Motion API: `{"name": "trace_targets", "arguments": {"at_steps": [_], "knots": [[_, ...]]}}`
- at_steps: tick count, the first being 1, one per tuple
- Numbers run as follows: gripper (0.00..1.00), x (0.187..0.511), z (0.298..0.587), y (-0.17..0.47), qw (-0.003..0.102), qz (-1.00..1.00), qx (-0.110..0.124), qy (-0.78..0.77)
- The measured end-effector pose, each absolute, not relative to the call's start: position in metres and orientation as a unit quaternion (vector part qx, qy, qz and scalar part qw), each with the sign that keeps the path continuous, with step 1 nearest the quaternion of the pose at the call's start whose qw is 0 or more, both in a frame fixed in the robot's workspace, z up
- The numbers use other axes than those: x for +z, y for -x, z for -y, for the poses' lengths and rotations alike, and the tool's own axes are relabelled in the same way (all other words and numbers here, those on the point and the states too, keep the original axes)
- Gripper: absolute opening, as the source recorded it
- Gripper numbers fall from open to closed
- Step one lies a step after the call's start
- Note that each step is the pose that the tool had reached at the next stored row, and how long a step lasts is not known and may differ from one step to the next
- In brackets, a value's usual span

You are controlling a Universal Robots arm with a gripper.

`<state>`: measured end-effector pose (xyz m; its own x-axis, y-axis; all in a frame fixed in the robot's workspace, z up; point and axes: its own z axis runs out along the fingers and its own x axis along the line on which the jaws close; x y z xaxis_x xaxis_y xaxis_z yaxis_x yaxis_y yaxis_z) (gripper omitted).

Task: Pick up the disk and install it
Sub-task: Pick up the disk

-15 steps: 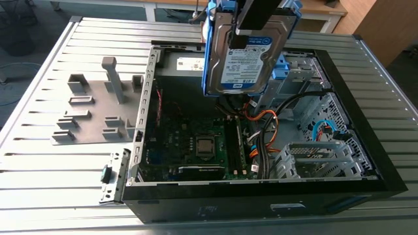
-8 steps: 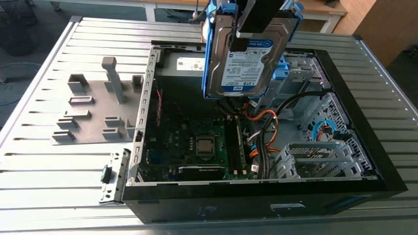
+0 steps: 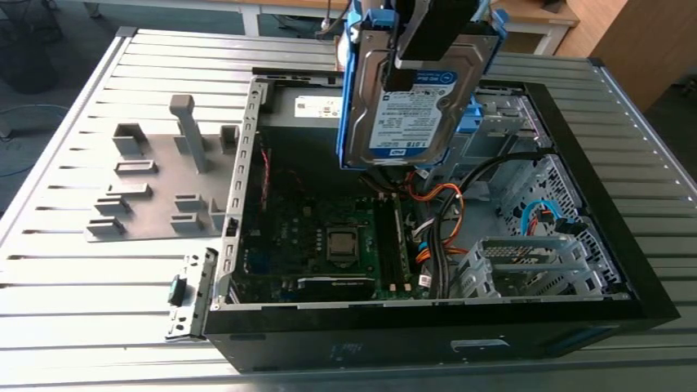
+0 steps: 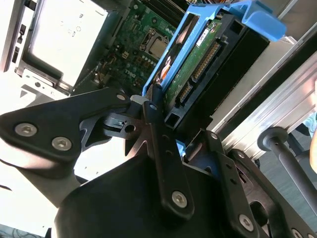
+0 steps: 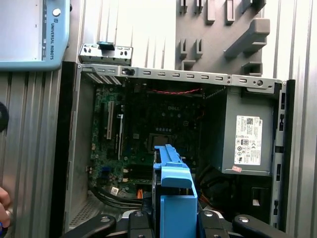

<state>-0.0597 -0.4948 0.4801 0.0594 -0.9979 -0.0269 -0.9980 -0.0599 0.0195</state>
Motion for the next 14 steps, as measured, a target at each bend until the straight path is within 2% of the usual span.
{"name": "trace_targets", "arguments": {"at_steps": [14], "knots": [[0.37,0.480,0.507,0.060,0.002,-0.686,0.016,0.728]]}}
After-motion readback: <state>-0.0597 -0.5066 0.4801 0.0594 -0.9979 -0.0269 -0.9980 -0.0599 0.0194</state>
